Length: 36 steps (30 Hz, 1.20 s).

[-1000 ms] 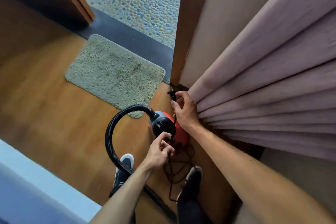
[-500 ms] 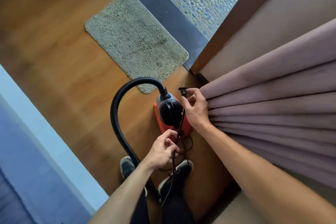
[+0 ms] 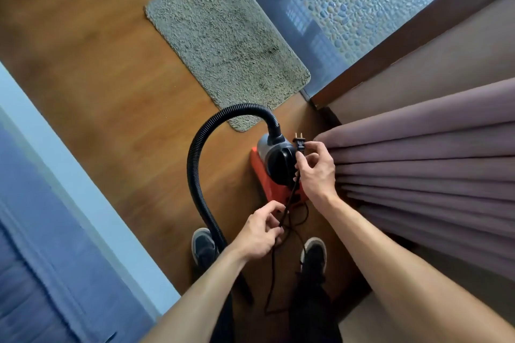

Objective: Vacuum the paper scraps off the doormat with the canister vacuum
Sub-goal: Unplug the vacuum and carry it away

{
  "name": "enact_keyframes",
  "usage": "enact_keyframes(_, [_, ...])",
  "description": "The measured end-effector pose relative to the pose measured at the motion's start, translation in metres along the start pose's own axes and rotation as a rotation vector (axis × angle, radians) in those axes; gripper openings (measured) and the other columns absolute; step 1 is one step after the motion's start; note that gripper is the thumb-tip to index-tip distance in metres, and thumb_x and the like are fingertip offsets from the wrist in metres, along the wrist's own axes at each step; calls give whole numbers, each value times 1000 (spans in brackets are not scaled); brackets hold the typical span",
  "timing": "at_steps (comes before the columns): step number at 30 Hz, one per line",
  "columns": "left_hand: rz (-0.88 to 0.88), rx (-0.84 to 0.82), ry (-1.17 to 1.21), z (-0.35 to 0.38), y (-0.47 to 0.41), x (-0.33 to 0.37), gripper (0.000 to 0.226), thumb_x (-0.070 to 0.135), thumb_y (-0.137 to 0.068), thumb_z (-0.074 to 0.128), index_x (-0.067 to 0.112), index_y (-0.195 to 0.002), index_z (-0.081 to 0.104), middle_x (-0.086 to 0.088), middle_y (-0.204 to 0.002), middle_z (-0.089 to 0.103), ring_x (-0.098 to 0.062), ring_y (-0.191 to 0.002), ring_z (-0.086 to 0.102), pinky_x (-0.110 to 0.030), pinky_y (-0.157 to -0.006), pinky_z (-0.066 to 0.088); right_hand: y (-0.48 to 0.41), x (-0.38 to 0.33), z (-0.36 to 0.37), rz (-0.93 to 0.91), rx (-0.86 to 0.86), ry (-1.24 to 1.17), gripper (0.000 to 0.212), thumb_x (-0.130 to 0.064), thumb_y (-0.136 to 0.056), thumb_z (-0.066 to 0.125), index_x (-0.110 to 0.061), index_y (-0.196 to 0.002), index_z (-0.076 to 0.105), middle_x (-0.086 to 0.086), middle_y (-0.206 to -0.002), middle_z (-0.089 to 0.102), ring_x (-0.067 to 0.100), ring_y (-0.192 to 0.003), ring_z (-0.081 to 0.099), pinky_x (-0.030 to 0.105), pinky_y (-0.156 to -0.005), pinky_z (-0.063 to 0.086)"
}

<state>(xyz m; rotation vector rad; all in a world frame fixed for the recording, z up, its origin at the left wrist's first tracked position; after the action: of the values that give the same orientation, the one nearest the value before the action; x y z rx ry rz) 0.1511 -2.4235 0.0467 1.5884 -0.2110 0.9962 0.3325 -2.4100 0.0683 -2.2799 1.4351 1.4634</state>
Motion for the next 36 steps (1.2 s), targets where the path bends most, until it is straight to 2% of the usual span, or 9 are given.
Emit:
enact_keyframes(4, [-25, 67, 59, 0, -6, -5, 41, -1, -95, 54, 36, -113, 55, -4, -90, 56, -14, -67, 67, -23, -54, 51, 0, 7, 6, 7, -18, -14, 19, -19, -96, 61, -35, -103, 56, 10, -75, 66, 17, -58, 62, 32, -55, 55])
enact_keyframes(8, [-43, 139, 76, 10, -24, -10, 43, 0, -94, 56, 39, -112, 56, -2, -90, 57, -13, -67, 69, -22, -55, 51, -20, 22, 5, -13, -77, 61, 27, -18, -91, 64, -30, -115, 65, 5, -74, 70, 17, -66, 67, 37, -65, 59])
enact_keyframes(11, [-58, 196, 64, 25, -43, -13, 43, 0, -94, 56, 40, -109, 55, -2, -90, 59, -9, -66, 68, -21, -58, 54, -39, 34, 3, -35, -151, 77, 28, -16, -90, 66, -32, -112, 64, 5, -75, 70, 13, -65, 65, 30, -63, 55])
enact_keyframes(14, [-91, 256, 67, 45, -63, -16, 46, -2, -94, 53, 41, -108, 52, -4, -94, 61, -9, -72, 68, -21, -62, 55, -57, 47, 4, -58, -255, 90, 38, -15, -86, 70, -26, -121, 63, 4, -79, 69, 15, -72, 67, 26, -67, 56])
enact_keyframes(18, [-136, 338, 57, 72, -92, -23, 50, -5, -91, 51, 41, -108, 49, -4, -93, 62, -8, -77, 67, -26, -70, 59, -79, 69, 10, -109, -378, 125, 47, -10, -84, 71, -24, -128, 61, 1, -80, 65, 8, -71, 61, 19, -69, 53])
enact_keyframes(23, [-158, 460, 96, 95, -139, -41, 50, -8, -89, 48, 36, -113, 52, -2, -89, 59, -7, -74, 63, -20, -67, 52, -112, 106, 27, -179, -464, 180, 47, -9, -85, 69, -27, -128, 62, -3, -82, 65, 4, -67, 57, 28, -78, 57])
enact_keyframes(27, [-154, 494, 108, 98, -171, -55, 52, -10, -90, 43, 32, -118, 52, -3, -92, 57, -5, -79, 62, -23, -67, 55, -134, 128, 43, -211, -454, 208, 46, -10, -86, 67, -31, -127, 62, -9, -82, 63, 6, -70, 58, 35, -82, 57])
enact_keyframes(32, [-161, 547, 130, 94, -186, -75, 52, -13, -91, 43, 29, -121, 55, 1, -95, 59, -4, -81, 62, -10, -58, 47, -144, 147, 61, -266, -433, 244, 45, -9, -86, 66, -33, -124, 61, -9, -80, 61, 6, -68, 55, 38, -82, 55])
enact_keyframes(36, [-168, 613, 153, 94, -187, -84, 41, -13, -92, 47, 24, -106, 58, 0, -91, 63, -3, -77, 64, -6, -57, 46, -146, 155, 69, -290, -421, 271, 44, -9, -86, 68, -30, -125, 61, -8, -82, 62, 8, -74, 55, 39, -85, 53])
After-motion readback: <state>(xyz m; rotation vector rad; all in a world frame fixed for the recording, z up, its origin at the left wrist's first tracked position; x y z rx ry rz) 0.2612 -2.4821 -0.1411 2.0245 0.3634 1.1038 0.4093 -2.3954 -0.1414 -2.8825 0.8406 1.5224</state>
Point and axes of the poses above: each hand's wrist, its own y-axis away from the middle knuckle, its own z-axis out of the palm, x = y × z, the point moved 4 cm from there along -y, towards the middle knuckle
